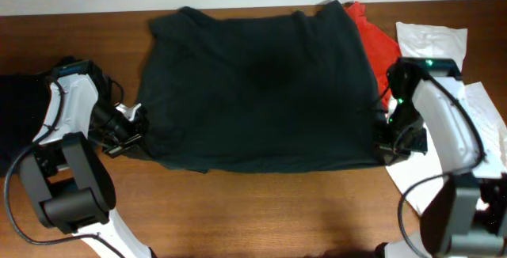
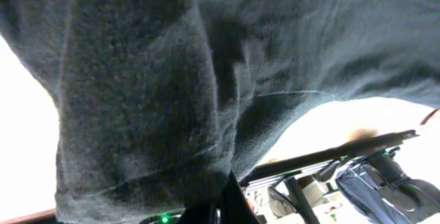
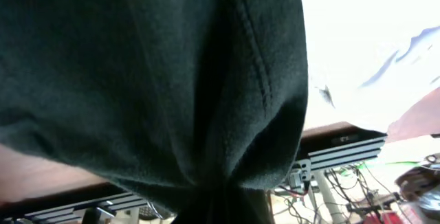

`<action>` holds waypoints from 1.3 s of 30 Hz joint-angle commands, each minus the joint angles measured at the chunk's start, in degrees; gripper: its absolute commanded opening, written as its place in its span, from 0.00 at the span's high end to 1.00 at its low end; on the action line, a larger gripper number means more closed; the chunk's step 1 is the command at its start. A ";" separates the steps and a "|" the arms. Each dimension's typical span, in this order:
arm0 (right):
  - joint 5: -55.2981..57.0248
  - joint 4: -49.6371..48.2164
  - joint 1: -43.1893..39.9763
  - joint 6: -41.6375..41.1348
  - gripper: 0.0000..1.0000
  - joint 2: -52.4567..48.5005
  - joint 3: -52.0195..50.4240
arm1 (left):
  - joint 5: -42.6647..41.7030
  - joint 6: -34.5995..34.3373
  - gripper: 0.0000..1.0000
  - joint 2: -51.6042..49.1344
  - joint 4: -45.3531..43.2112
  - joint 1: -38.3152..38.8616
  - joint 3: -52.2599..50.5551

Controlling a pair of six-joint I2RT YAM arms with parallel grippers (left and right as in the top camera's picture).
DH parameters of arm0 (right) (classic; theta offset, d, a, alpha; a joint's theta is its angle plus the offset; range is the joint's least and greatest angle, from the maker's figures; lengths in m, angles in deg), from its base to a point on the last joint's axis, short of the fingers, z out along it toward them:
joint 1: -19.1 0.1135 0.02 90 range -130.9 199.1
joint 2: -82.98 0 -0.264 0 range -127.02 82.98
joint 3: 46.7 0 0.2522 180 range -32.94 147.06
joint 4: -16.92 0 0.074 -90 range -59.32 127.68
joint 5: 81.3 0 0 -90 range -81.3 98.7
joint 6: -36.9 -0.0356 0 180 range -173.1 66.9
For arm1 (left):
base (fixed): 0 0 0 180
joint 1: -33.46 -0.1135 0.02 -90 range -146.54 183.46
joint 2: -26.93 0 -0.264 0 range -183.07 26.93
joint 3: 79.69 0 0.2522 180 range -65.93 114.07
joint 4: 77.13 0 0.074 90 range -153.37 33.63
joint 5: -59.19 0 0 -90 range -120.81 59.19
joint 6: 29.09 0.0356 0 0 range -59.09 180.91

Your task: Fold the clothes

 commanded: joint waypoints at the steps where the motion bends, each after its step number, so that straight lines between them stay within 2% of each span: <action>1: 1.27 -0.92 -0.59 -1.09 0.96 3.89 -3.19 | 1.09 0.87 1.00 6.01 0.24 -0.24 -1.11; 9: -0.44 -0.09 -0.55 -1.07 0.96 5.66 -5.25 | 5.70 -4.04 1.00 17.27 -4.09 -0.24 -13.99; 11: -0.94 -0.31 -0.55 -1.09 0.96 6.60 -7.52 | 8.87 -7.19 1.00 19.96 -4.68 -0.24 -17.05; 14: -3.82 -1.27 -0.55 -1.46 0.96 9.18 -11.21 | 9.18 -8.35 1.00 25.09 -5.31 -0.24 -21.49; 22: -4.13 -3.02 -0.55 -4.07 0.96 13.46 -11.54 | 10.75 -11.89 1.00 36.20 -5.88 -1.55 -22.69; 25: -4.09 -7.91 -0.55 -4.04 0.96 13.09 -11.54 | 10.73 -12.79 1.00 36.20 -10.29 -2.25 -22.80; 31: -4.09 -22.56 -0.55 -3.82 0.96 11.19 -11.54 | 9.62 -19.39 1.00 34.53 -22.53 -2.23 -22.82; 39: -3.89 -34.99 -0.55 1.57 0.96 4.11 -11.54 | 3.93 -19.52 1.00 27.34 -33.22 -2.23 -22.86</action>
